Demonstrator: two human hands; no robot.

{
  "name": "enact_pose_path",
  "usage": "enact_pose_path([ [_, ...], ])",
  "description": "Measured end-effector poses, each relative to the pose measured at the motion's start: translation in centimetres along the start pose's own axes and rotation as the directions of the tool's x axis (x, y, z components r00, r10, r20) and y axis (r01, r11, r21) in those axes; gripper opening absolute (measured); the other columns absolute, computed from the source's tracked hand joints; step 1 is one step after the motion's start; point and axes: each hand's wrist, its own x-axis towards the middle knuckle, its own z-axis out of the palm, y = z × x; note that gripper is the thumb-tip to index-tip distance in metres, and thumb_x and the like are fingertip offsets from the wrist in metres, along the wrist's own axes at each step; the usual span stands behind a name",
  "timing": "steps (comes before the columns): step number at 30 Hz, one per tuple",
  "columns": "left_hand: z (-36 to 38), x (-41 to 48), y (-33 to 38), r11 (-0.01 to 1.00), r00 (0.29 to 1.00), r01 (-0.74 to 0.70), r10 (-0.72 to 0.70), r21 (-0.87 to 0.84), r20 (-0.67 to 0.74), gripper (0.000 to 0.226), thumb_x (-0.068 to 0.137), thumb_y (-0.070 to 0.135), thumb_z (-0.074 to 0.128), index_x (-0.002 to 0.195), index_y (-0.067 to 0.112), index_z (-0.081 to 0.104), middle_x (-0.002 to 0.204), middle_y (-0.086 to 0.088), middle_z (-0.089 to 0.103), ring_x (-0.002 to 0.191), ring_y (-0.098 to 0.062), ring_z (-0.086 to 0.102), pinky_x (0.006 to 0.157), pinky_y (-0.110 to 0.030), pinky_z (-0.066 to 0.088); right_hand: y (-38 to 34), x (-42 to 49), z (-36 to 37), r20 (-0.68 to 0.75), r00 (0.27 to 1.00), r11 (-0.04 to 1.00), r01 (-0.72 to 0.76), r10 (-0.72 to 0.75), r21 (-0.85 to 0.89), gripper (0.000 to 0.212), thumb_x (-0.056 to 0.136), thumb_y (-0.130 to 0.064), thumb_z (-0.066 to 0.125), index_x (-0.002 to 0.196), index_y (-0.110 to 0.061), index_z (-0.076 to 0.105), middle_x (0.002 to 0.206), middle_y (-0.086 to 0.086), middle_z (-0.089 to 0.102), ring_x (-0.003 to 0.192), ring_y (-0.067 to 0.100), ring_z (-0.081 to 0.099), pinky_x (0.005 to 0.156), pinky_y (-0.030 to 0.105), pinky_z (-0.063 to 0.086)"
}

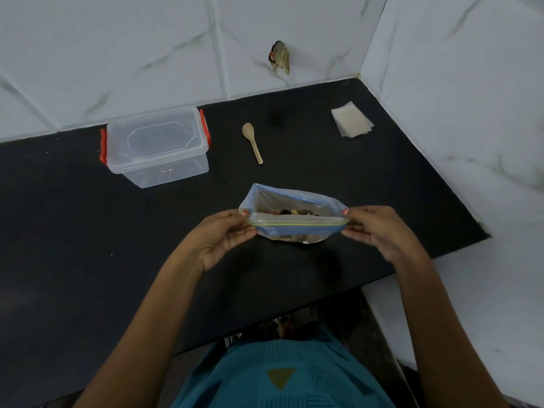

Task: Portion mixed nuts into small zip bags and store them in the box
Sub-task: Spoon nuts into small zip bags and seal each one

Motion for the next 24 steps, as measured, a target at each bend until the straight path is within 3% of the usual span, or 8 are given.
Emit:
enact_pose_path([
  [5, 0.2, 0.0, -0.1, 0.964, 0.999, 0.05, -0.05, -0.26, 0.009, 0.012, 0.091, 0.003, 0.05, 0.09, 0.0, 0.061, 0.075, -0.016, 0.069, 0.064, -0.021, 0.071, 0.061, -0.03, 0.059, 0.3, 0.2, -0.3, 0.011, 0.999, 0.991, 0.031, -0.032, 0.134, 0.005, 0.087, -0.003, 0.058, 0.091, -0.001, 0.06, 0.089, 0.012, 0.065, 0.079, 0.016, 0.066, 0.06, 0.021, 0.057],
  [9, 0.5, -0.1, -0.3, 0.901, 0.994, 0.104, -0.084, -0.421, 0.065, 0.014, 0.092, 0.004, 0.047, 0.088, -0.002, 0.06, 0.073, -0.019, 0.07, 0.064, -0.027, 0.071, 0.062, -0.036, 0.058, 0.6, 0.8, -0.4, 0.066, 0.998, 0.946, -0.01, -0.012, 0.324, 0.006, 0.086, 0.0, 0.057, 0.088, -0.006, 0.061, 0.082, 0.009, 0.068, 0.065, 0.012, 0.069, 0.054, 0.021, 0.056],
  [14, 0.8, 0.1, -0.6, 0.817, 0.996, 0.068, -0.023, -0.573, 0.085, 0.018, 0.094, 0.003, 0.043, 0.09, -0.005, 0.059, 0.08, -0.02, 0.068, 0.075, -0.029, 0.069, 0.069, -0.036, 0.056, 1.5, 1.5, 0.0, 0.161, 0.986, 0.715, -0.143, 0.043, 0.684, 0.014, 0.088, 0.003, 0.05, 0.085, -0.009, 0.055, 0.064, 0.007, 0.071, 0.059, 0.014, 0.069, 0.052, 0.026, 0.057],
  [19, 1.1, 0.2, -1.4, 0.756, 0.996, 0.032, 0.031, -0.654, 0.085, 0.023, 0.097, 0.003, 0.036, 0.097, -0.007, 0.056, 0.099, -0.022, 0.062, 0.094, -0.029, 0.06, 0.082, -0.035, 0.051, 2.0, 1.8, 1.2, 0.188, 0.98, 0.569, -0.187, 0.058, 0.801, 0.018, 0.091, 0.004, 0.044, 0.08, -0.01, 0.05, 0.063, 0.008, 0.067, 0.059, 0.017, 0.068, 0.052, 0.03, 0.057],
  [22, 1.5, 0.0, -1.8, 0.771, 0.997, -0.002, 0.051, -0.637, 0.059, 0.027, 0.098, 0.007, 0.033, 0.097, -0.004, 0.057, 0.097, -0.02, 0.063, 0.093, -0.027, 0.061, 0.095, -0.039, 0.046, 1.6, 1.7, 1.3, 0.169, 0.985, 0.605, -0.153, 0.031, 0.782, 0.015, 0.091, 0.003, 0.043, 0.089, -0.009, 0.052, 0.085, 0.011, 0.066, 0.083, 0.02, 0.063, 0.072, 0.035, 0.055],
  [24, 1.7, -0.2, -1.9, 0.78, 0.997, -0.026, 0.066, -0.626, 0.041, 0.027, 0.097, 0.01, 0.033, 0.098, -0.002, 0.057, 0.097, -0.018, 0.062, 0.094, -0.026, 0.061, 0.09, -0.044, 0.046, 1.4, 1.4, 1.5, 0.087, 0.996, 0.759, -0.028, -0.037, 0.651, 0.015, 0.092, 0.001, 0.044, 0.097, -0.009, 0.055, 0.095, 0.009, 0.064, 0.089, 0.018, 0.062, 0.076, 0.032, 0.051],
])
